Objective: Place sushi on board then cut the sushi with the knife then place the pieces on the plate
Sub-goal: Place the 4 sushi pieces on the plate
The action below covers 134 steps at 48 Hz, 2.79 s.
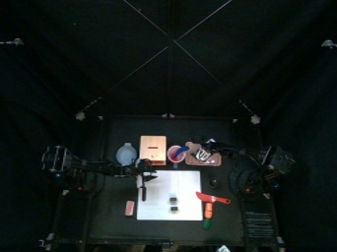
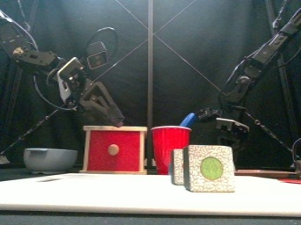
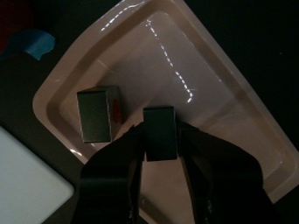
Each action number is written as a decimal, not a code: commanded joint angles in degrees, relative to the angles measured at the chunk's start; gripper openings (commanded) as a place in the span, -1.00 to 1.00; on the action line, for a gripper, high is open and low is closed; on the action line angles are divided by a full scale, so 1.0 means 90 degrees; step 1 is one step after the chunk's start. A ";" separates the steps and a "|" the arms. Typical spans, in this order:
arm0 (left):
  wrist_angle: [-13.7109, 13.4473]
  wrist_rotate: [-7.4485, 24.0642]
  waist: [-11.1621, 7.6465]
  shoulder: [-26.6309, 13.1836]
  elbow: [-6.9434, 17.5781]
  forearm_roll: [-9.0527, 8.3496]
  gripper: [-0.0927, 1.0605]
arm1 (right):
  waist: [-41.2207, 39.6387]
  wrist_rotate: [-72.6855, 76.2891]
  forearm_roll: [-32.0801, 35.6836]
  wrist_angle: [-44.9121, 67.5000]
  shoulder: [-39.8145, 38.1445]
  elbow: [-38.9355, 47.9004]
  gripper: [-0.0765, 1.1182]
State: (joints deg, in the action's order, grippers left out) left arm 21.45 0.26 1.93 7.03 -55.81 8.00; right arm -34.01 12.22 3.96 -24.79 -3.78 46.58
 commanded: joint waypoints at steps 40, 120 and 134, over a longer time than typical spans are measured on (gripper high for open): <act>0.0029 0.0000 0.0049 0.0020 0.0176 0.0000 0.41 | 0.3437 0.0020 -0.0029 -0.0225 -0.1846 -0.0303 0.54; 0.0000 0.0000 0.0010 0.0020 0.0107 0.0059 0.41 | 0.4893 0.0020 -0.1377 0.1611 0.0908 -0.1230 0.24; 0.0000 0.0010 0.0039 0.0020 0.0107 0.0020 0.40 | 0.3506 0.0020 -0.1318 0.0615 -0.1074 -0.0176 0.24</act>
State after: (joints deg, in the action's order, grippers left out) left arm 21.09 0.26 2.11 7.03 -55.46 8.44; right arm 1.93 12.48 -8.09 -17.05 -6.68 43.42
